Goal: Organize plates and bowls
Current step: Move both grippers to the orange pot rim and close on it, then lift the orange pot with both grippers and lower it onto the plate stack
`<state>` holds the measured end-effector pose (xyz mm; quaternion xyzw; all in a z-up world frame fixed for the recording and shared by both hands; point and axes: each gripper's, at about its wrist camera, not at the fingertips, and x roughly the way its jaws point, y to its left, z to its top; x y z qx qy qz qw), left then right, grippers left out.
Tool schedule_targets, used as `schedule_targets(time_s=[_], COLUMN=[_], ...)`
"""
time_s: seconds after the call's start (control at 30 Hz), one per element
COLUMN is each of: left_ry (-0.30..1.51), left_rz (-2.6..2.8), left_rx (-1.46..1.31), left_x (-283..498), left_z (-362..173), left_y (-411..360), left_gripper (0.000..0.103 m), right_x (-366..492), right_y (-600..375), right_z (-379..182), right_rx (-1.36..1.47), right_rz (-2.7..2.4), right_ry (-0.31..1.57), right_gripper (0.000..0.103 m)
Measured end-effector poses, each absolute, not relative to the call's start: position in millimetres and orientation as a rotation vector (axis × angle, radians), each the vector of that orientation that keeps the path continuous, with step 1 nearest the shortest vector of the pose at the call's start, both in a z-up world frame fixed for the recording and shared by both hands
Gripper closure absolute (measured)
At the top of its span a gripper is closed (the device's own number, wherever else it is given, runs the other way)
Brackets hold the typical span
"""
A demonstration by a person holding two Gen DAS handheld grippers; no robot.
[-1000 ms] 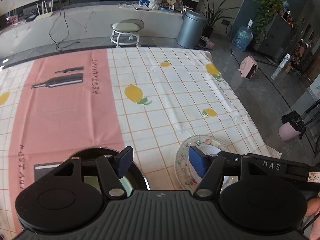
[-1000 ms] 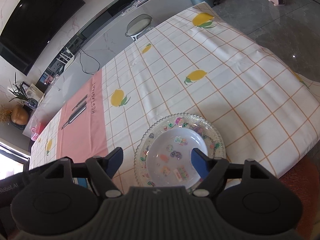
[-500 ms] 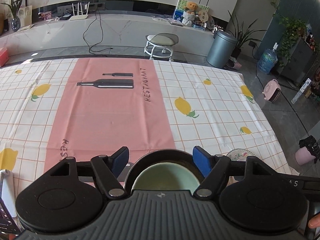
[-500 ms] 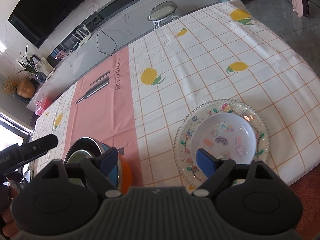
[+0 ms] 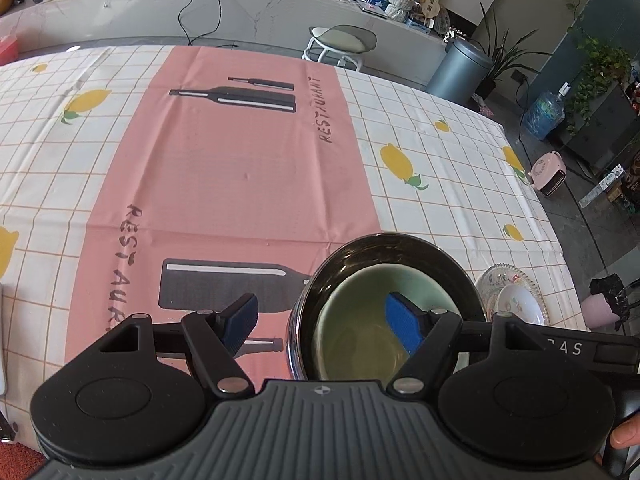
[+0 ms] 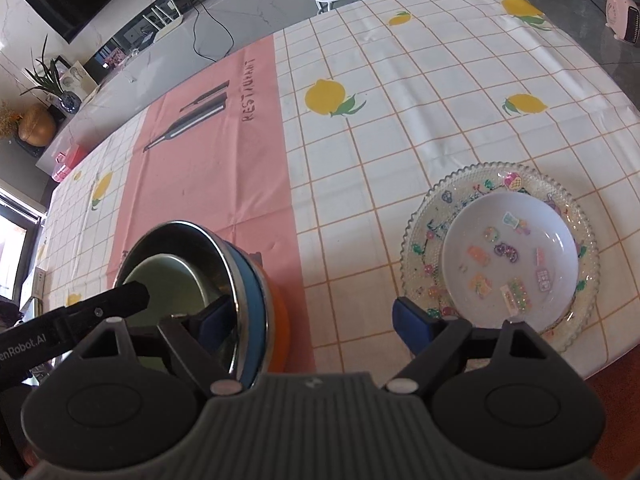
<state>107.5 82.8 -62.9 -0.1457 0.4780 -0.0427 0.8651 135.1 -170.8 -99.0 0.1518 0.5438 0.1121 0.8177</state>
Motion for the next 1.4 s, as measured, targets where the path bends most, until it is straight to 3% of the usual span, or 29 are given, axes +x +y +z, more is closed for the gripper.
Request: schedule_targets(time_s=[0.83, 1.17, 1.4], left_ry=[1.113, 1.132, 1.107], left_rz=[-0.167, -0.159, -0.145], left_rx=[-0.495, -0.601, -0.622], left_x=[128, 120, 113], left_z=[-106, -111, -102], left_y=[92, 117, 130], left_gripper=[0.02, 0.045, 0.046], right_x=[156, 158, 159], right_y=[-174, -175, -169], right_z=[-136, -137, -125], right_rx=[0.447, 0.448, 0.408], right_rz=[0.272, 0.287, 0.319], right_ry=[1.261, 1.274, 1.265], right_gripper=[0.02, 0.02, 0.029])
